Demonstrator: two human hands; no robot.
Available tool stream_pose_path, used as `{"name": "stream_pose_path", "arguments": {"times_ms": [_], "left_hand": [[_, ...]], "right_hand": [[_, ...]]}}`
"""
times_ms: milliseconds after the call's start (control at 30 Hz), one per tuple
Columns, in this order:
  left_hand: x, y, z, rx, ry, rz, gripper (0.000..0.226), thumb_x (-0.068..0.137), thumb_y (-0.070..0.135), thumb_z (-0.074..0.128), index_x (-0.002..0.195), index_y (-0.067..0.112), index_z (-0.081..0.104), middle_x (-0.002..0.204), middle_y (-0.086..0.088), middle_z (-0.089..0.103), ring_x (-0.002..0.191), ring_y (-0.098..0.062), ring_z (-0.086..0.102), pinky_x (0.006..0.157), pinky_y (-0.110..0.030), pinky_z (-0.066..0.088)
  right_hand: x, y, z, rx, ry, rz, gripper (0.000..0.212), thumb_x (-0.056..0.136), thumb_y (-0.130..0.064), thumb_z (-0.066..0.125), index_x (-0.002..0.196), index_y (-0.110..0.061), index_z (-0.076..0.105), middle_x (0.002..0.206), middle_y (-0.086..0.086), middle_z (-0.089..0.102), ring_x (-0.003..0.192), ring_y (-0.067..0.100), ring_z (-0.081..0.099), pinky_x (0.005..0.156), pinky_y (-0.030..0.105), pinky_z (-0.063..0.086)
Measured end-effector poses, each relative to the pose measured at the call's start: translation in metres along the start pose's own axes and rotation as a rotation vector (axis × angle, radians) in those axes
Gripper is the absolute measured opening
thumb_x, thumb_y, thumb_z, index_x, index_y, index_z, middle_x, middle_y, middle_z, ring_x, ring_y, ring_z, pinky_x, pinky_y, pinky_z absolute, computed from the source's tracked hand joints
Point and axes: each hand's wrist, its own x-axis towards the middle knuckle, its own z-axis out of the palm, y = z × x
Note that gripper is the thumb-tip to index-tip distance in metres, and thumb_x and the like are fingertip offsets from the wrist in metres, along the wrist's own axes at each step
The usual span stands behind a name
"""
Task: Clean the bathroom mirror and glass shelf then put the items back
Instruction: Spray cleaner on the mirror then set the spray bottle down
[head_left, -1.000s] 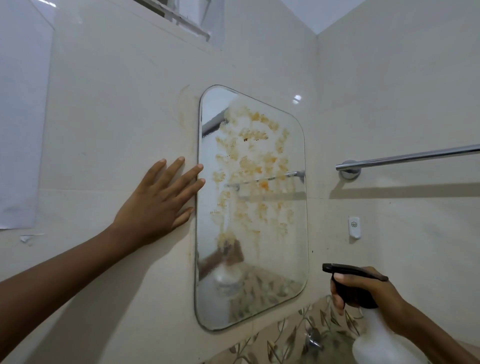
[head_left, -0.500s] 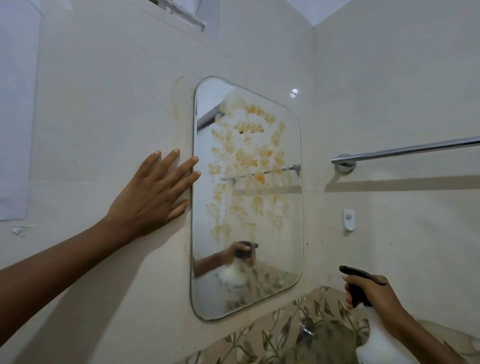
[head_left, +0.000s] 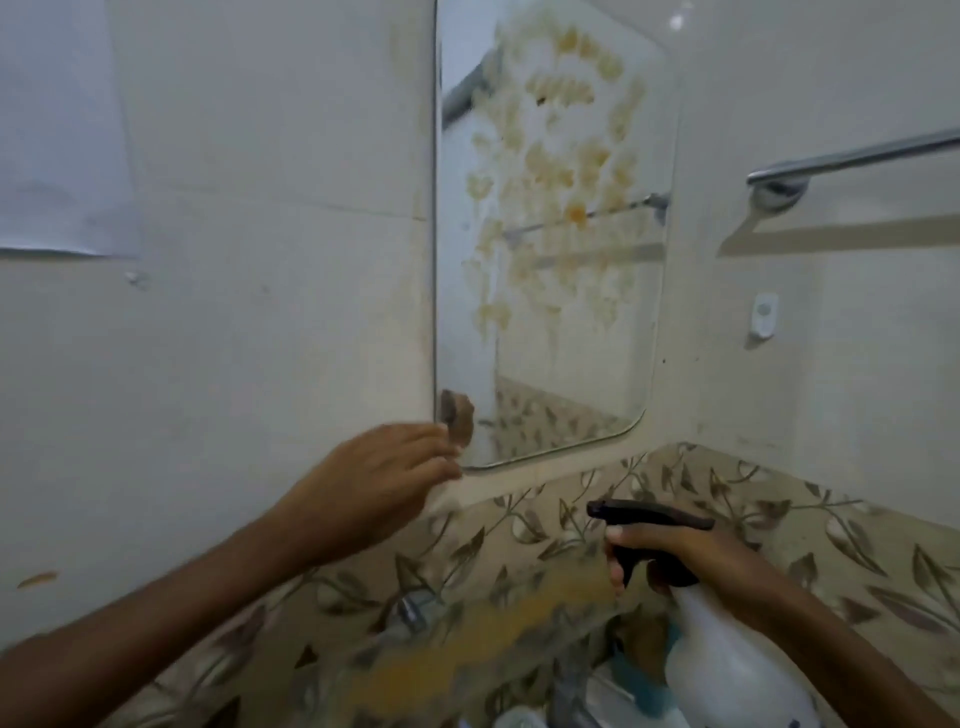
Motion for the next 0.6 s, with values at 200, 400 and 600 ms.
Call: {"name": "stream_pose_path", "arguments": {"times_ms": [200,400,600], "left_hand": [[-0.100,0.050,0.041,-0.517,0.002,-0.600,0.017,0.086,0.036,0.042,0.097,0.040,0.056,0.094,0.016,0.067,0.084,-0.002,0.061,0.069,-0.016,0.046],[-0.155,0.061,0.042,-0.568,0.109,-0.966,0.024,0.084,0.029,0.050,0.086,0.048,0.065,0.101,0.031,0.064,0.088,0.007,0.062,0.071,-0.013,0.050],[-0.163,0.075,0.048,-0.635,0.111,-1.026,0.032,0.089,0.016,0.058,0.084,0.046,0.066,0.096,0.028,0.066,0.083,0.006,0.064,0.070,-0.009,0.051]], "right_hand": [[0.001,0.026,0.059,0.027,-0.201,0.017,0.026,0.090,-0.006,0.054,0.112,-0.014,0.065,0.067,0.017,0.059,0.036,0.004,0.047,0.042,0.015,0.035],[0.002,0.045,0.088,0.053,-0.254,0.023,0.026,0.088,-0.001,0.054,0.111,-0.007,0.064,0.063,0.018,0.057,0.031,0.003,0.045,0.038,0.013,0.032],[0.006,0.063,0.078,0.010,-0.160,0.032,0.020,0.086,-0.004,0.059,0.099,0.008,0.068,0.053,0.017,0.058,0.039,0.019,0.049,0.043,0.019,0.040]]}}
